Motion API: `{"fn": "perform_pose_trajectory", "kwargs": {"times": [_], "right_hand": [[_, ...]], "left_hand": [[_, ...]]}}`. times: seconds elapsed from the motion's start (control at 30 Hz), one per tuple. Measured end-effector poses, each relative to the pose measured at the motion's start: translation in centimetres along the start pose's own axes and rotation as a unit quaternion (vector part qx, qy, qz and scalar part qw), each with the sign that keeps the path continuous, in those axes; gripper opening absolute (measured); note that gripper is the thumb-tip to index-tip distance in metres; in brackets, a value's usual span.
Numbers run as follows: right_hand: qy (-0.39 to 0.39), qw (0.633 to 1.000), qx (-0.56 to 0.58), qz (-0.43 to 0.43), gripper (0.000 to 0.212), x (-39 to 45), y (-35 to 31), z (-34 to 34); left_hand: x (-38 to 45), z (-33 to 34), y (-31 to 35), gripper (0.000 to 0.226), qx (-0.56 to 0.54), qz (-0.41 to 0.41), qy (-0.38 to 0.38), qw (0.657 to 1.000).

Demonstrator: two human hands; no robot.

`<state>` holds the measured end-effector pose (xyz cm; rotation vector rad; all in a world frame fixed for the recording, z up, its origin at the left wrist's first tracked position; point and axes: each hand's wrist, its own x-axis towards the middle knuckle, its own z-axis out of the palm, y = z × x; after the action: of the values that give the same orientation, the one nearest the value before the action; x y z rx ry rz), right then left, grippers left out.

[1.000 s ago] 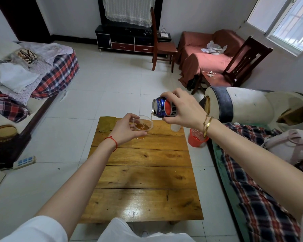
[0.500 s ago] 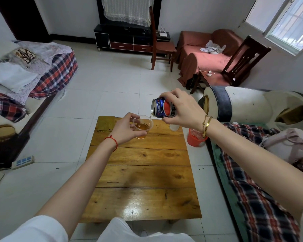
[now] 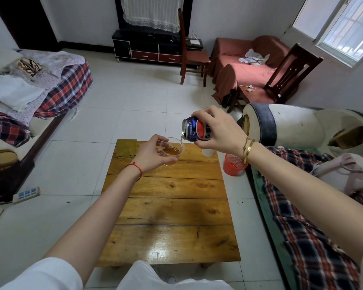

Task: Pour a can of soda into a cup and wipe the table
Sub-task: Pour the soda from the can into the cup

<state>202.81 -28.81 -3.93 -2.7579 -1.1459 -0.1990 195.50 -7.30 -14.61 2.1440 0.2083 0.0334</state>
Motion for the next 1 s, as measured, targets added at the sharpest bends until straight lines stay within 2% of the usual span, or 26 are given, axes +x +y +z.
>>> {"fn": "perform_pose_trajectory", "kwargs": {"times": [1.0], "right_hand": [[0.013,1.0,-0.008,-0.014,0.068,0.09,0.46,-0.36]], "left_hand": [[-0.04,0.18,0.47,0.067,-0.014,0.006,0.002,1.0]]}}
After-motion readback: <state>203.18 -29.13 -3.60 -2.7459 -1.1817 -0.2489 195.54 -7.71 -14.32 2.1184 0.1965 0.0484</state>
